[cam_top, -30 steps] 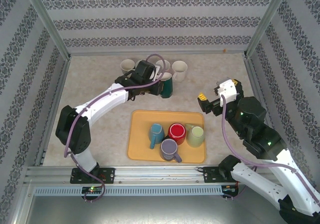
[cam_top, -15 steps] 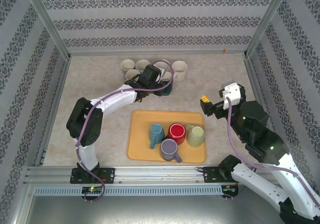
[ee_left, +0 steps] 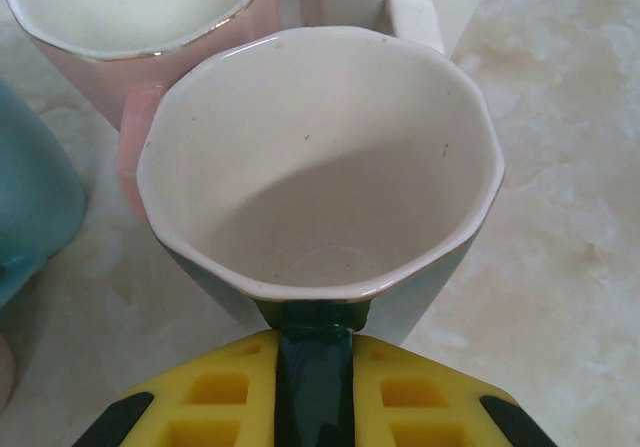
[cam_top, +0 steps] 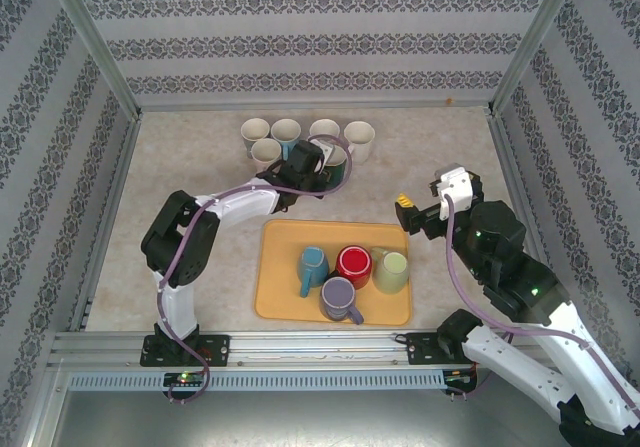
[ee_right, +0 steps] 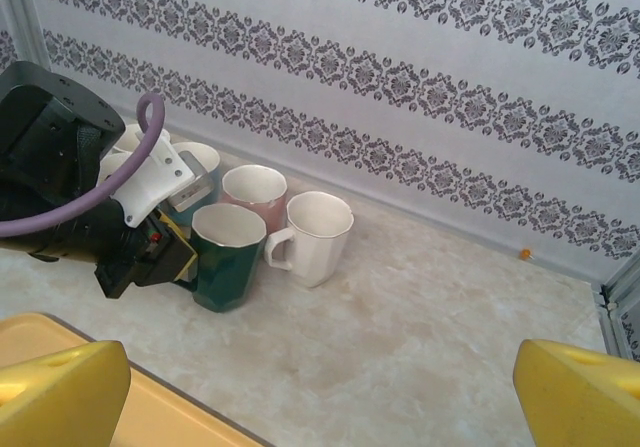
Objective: Turn the mug right side up
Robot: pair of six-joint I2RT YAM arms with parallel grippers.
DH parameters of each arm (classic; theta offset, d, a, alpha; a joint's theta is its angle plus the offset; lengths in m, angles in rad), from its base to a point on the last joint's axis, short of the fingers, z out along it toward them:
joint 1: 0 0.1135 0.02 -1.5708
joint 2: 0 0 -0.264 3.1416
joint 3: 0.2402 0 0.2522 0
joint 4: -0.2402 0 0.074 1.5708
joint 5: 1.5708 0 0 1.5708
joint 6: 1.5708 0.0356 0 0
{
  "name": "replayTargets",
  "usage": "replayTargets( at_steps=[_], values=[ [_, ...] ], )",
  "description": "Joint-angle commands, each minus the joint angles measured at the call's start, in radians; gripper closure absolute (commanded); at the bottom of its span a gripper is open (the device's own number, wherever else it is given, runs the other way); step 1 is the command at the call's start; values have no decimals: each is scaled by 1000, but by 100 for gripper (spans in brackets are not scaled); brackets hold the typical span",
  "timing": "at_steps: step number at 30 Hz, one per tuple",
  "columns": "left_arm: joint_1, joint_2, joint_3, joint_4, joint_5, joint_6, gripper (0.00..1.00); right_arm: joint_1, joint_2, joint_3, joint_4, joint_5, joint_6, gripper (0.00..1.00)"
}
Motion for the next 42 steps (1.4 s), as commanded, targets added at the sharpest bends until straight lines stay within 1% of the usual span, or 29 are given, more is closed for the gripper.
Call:
replayTargets(
  at_steps=[1,3,5,11,15,18,25,29,32,35,36,38,40,42],
  values=[
    [-18,16,-3,156,-47,68,99,-5,5,-11,35,-11,2,2],
    [-22,33,0,162,-60,86,97,-5,5,-10,35,-12,4,2],
    [-27,45,1,172,-77,94,93,-6,4,-10,35,-15,4,2],
    [-27,72,19,180,-108,89,84,-5,9,-8,34,-19,0,2],
    [-27,93,45,167,-128,87,81,-6,17,-10,37,-26,6,2],
    [-27,108,62,154,-122,86,70,-5,21,-10,37,-28,9,2],
    [-25,130,86,138,-121,76,67,-5,24,-13,31,-28,10,2],
    [-24,102,61,146,-121,50,56,-5,22,-10,17,-27,16,2],
    [-24,71,40,148,-108,31,51,-6,14,-10,15,-37,18,2],
    [-24,40,22,146,-90,14,43,-5,-11,-52,79,-61,68,2],
    [-25,29,16,142,-83,9,42,-6,-22,-66,95,-55,82,2],
    [-25,-8,-12,148,-71,-2,41,-6,-33,-64,78,-81,91,2],
    [-25,-50,-34,141,-64,-19,41,-9,-19,-37,22,-136,75,2],
    [-26,-102,-46,113,-37,-40,41,-8,19,17,-63,-155,92,2]
  ],
)
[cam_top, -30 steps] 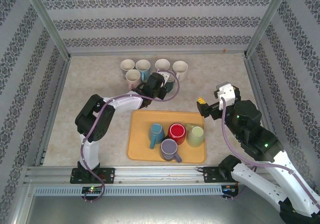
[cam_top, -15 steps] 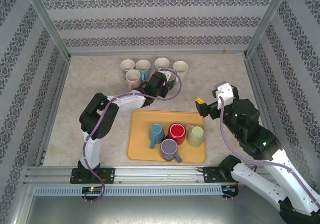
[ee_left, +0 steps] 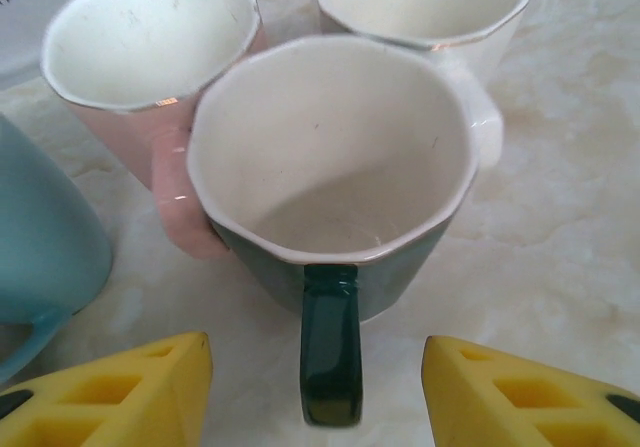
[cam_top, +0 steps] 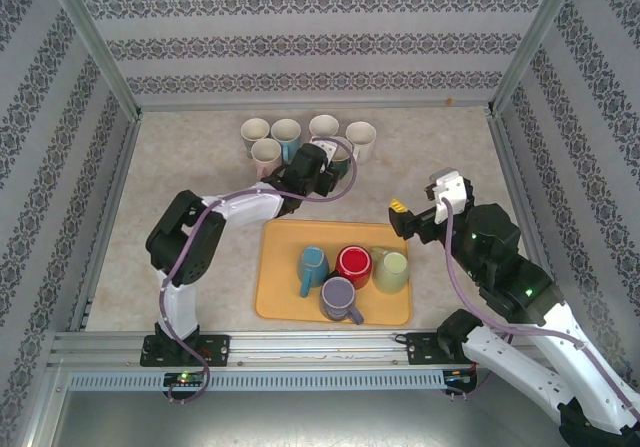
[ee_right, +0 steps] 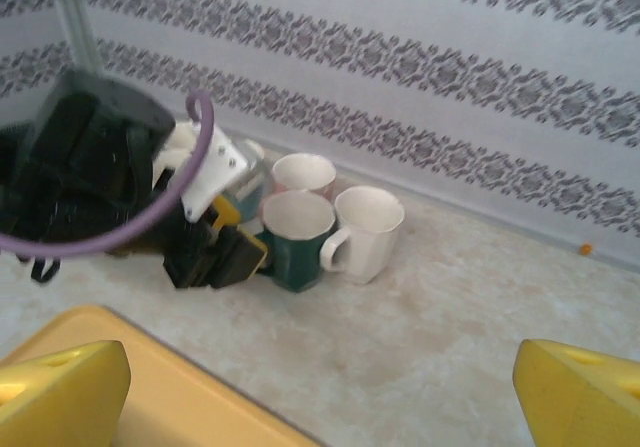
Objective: Turn the mug right side up
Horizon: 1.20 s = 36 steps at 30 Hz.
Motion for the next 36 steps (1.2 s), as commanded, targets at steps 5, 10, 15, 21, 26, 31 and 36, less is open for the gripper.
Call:
replayTargets(
  at_steps=[5,10,15,21,26,31,36],
  values=[
    [-3,-242,-20,-146,135,-169,41,-8,118,171,-258,-86,138,6],
    [-3,-374,9,-393,217,-240,41,-7,212,242,-397,-155,263,14],
    [0,-535,-63,-533,192,-216,41,-9,305,297,-521,-262,391,13],
    [17,-699,-168,-585,192,-186,41,22,462,335,-723,-166,518,2],
    [16,-773,-272,-498,200,-190,40,13,545,285,-825,-110,635,2],
    [16,-790,-271,-496,205,-187,40,6,593,223,-820,-145,629,2],
    [16,-828,-285,-483,194,-187,40,-1,627,195,-799,-197,584,2]
  ],
)
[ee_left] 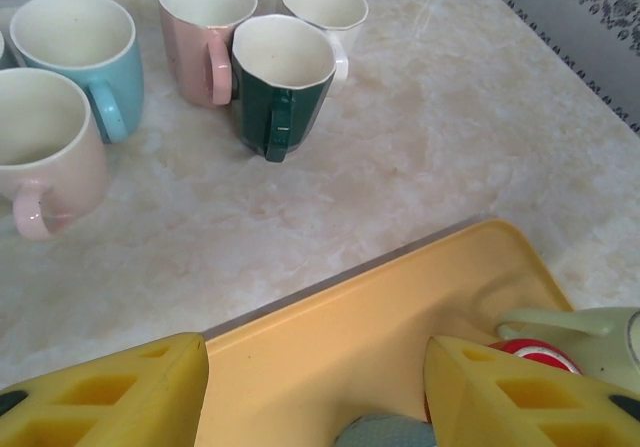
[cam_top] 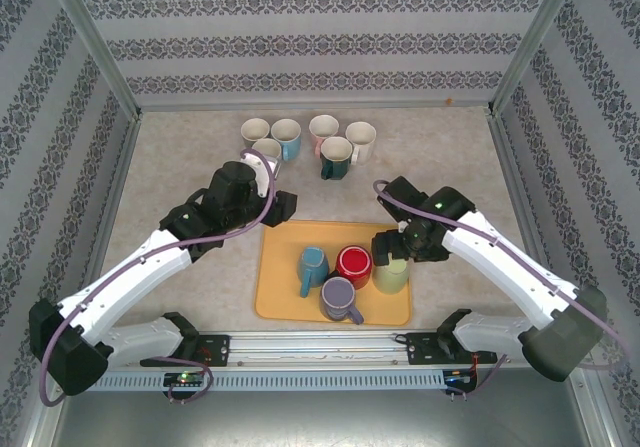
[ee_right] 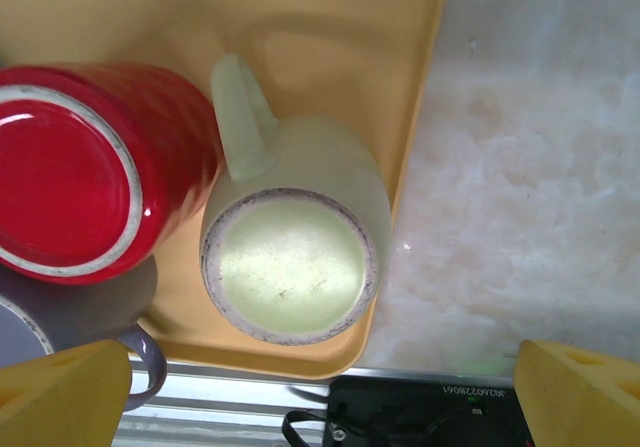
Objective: Turn the mug right side up
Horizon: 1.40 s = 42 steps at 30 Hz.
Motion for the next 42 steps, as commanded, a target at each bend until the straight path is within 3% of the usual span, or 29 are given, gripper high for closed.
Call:
replayTargets(
  at_steps=[1,8,23,32,42],
  values=[
    [10,-40,-13,30,-8,5,40,-11,16,-19,-8,-41,-38,2],
    [8,-44,-15,35,-8,2,40,-14,109,-19,1,-92,-166,2],
    [8,-30,-17,42,-7,-5,40,-53,177,-86,90,-161,-203,6],
    [9,-29,-18,43,-5,-7,40,-72,237,-85,115,-116,-207,7],
    [9,-29,-19,45,-5,-4,40,-81,254,-108,147,-120,-214,18]
  ],
)
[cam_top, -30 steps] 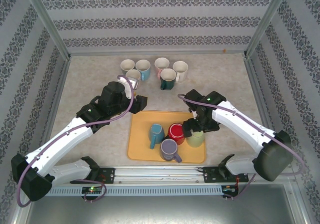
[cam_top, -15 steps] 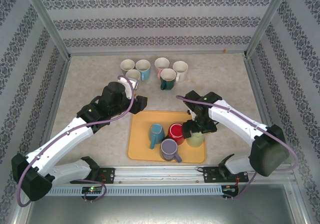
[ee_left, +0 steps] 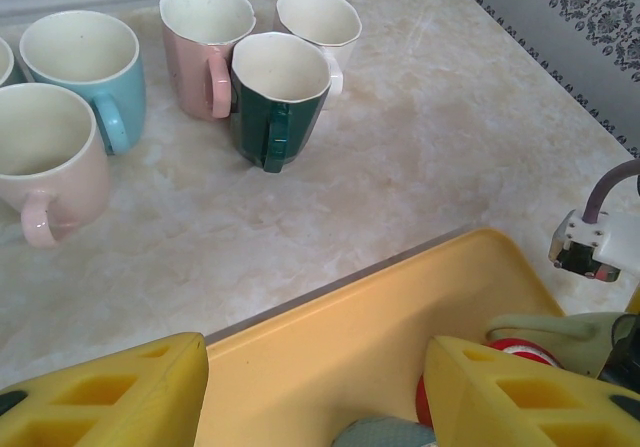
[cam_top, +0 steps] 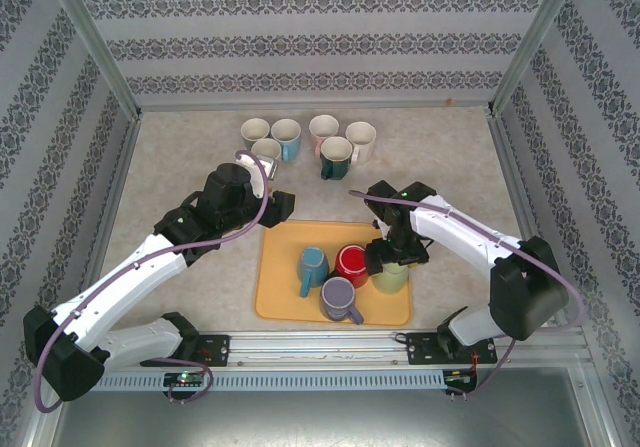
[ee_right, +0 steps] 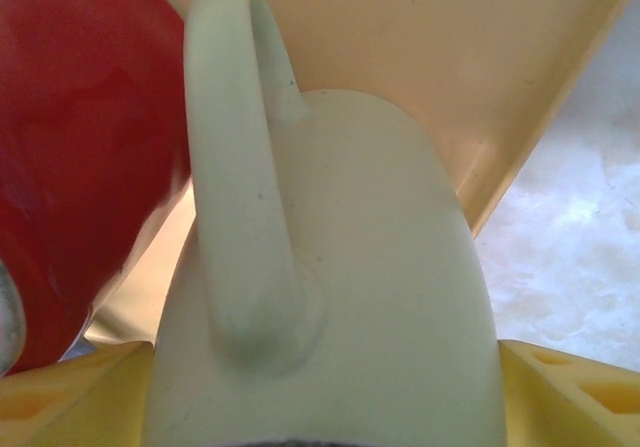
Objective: Turn the mug right side up
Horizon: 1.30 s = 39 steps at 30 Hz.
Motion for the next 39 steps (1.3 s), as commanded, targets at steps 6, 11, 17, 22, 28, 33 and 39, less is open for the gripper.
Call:
replayTargets(
  at_steps=[6,11,17,22,28,33,39],
  values=[
    [9,1,-8,35,-3,-5,40,-18,-2,-24,17,14,-13,34],
    [9,-1,-9,35,-9,-5,40,-17,-64,12,-39,26,-13,41],
    [9,0,-2,31,-2,-25,40,-11,-225,157,-178,106,-16,46],
    [11,17,53,5,67,-81,40,45,-313,338,-244,296,-84,49],
    [41,63,171,-10,284,-215,40,176,-433,345,54,517,-293,64],
    [79,122,188,121,600,-461,40,188,-580,140,543,495,-646,64],
    [82,166,80,504,799,-867,41,177,-663,-81,938,330,-1040,62]
  ],
)
